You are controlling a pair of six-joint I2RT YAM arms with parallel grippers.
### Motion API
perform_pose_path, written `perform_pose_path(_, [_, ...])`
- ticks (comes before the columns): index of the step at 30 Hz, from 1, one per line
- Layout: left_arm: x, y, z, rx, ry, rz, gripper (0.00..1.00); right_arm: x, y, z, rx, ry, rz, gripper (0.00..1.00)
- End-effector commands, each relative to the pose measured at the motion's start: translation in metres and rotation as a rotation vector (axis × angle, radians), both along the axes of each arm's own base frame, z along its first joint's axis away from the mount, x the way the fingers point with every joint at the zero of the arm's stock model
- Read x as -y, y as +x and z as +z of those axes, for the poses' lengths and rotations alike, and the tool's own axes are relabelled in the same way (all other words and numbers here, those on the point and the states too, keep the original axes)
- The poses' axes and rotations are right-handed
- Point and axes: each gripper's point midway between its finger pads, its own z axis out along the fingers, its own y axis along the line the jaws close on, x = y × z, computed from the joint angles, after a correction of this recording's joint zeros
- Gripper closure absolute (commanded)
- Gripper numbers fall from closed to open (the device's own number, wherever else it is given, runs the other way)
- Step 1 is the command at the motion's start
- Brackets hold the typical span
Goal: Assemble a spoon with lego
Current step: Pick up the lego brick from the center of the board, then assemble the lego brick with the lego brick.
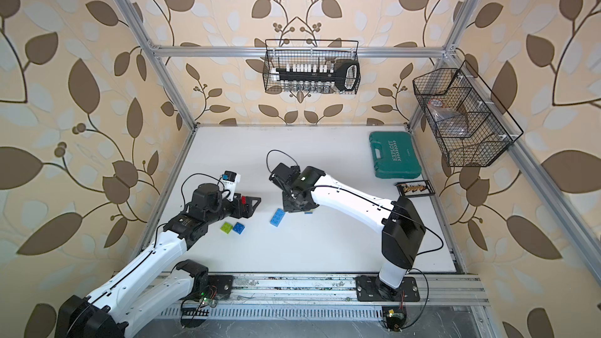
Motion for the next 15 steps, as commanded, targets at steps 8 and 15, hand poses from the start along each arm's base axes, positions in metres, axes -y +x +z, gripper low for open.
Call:
perform_pose_path(8, [0.066,-0.051,-0.001,0.222,0.038,-0.369,0.01,0.033,0.022,-0.051,-0.105,-0.107,-0.047,0.85])
perform_pose_path(15, [0.074,-0.058,-0.015,0.175,0.075,-0.426,0.01,0.034,0.029,-0.070,-0.117,-0.114,-0.068,0.86])
